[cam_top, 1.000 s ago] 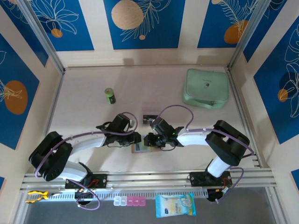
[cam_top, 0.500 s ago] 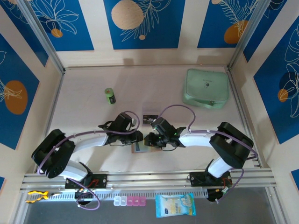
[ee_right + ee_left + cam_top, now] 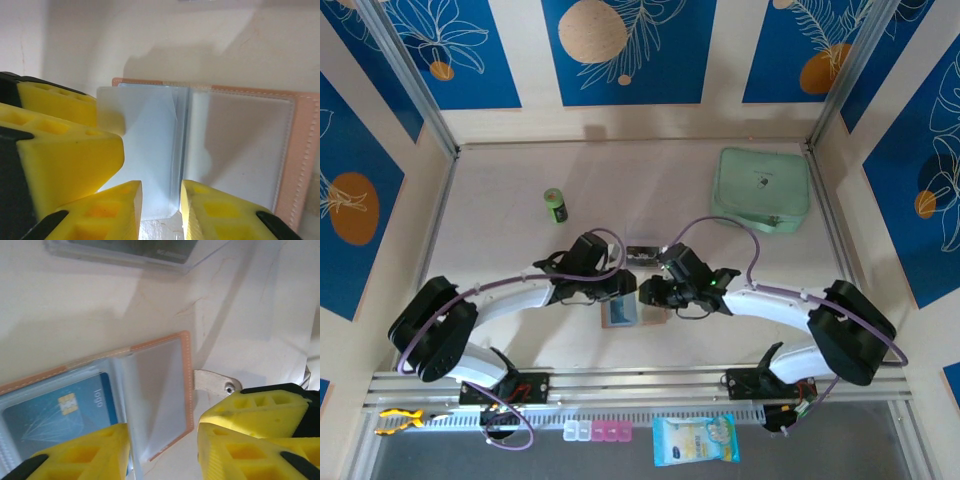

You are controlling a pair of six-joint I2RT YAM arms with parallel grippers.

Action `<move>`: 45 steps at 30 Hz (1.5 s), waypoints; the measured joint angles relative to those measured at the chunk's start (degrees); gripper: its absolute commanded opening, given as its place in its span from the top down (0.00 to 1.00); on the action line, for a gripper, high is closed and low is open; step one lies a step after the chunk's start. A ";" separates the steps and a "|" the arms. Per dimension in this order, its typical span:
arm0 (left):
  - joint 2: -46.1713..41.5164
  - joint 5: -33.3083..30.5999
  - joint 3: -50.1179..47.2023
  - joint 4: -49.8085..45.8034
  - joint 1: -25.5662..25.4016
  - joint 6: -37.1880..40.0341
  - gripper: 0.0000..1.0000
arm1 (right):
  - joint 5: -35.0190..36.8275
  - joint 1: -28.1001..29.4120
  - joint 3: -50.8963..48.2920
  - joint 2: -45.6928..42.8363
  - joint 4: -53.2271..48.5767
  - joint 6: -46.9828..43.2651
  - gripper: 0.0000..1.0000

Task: Take the credit cards out of the card holder

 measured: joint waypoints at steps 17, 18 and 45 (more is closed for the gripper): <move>8.94 0.15 7.65 0.04 -5.03 -0.50 0.48 | 0.07 -13.92 -5.79 -20.94 -8.37 -2.78 0.66; 9.64 0.15 8.24 0.07 -5.27 -0.48 0.48 | 0.02 -14.51 -6.21 -22.21 -8.81 -2.78 0.66; 14.84 1.16 9.16 4.55 -5.92 -1.75 0.47 | -3.15 -14.67 -8.48 -21.70 -8.81 -1.16 0.65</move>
